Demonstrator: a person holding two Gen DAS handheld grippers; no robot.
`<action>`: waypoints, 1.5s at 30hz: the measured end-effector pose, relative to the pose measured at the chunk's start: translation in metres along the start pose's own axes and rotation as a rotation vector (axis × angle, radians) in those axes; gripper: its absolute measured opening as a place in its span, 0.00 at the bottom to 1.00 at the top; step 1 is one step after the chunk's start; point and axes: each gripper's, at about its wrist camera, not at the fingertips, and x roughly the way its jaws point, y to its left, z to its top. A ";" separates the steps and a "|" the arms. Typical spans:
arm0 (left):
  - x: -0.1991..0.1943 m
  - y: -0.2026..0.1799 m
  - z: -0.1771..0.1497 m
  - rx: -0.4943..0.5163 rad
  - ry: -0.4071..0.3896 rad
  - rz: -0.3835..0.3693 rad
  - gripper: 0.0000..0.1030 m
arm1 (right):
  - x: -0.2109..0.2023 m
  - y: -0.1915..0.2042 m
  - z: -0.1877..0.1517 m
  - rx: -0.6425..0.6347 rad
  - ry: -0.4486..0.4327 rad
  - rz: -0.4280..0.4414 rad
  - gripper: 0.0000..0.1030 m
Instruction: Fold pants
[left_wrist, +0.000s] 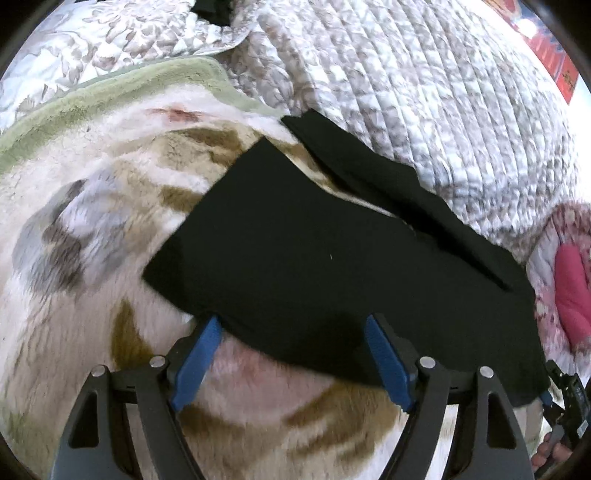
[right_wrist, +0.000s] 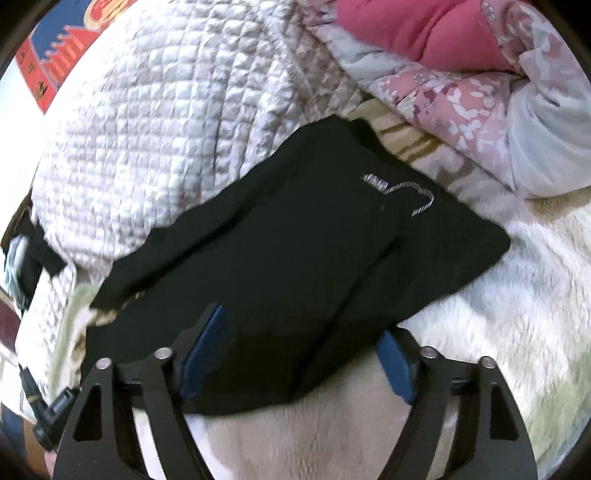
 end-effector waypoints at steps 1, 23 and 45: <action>0.000 0.000 0.002 0.000 -0.005 0.006 0.78 | 0.001 -0.003 0.004 0.011 -0.008 -0.008 0.62; -0.071 0.016 0.023 0.003 -0.069 0.042 0.04 | -0.054 -0.032 0.016 0.127 0.023 0.029 0.04; -0.131 0.057 -0.035 -0.002 -0.101 0.255 0.09 | -0.139 -0.069 -0.043 0.133 -0.026 -0.218 0.37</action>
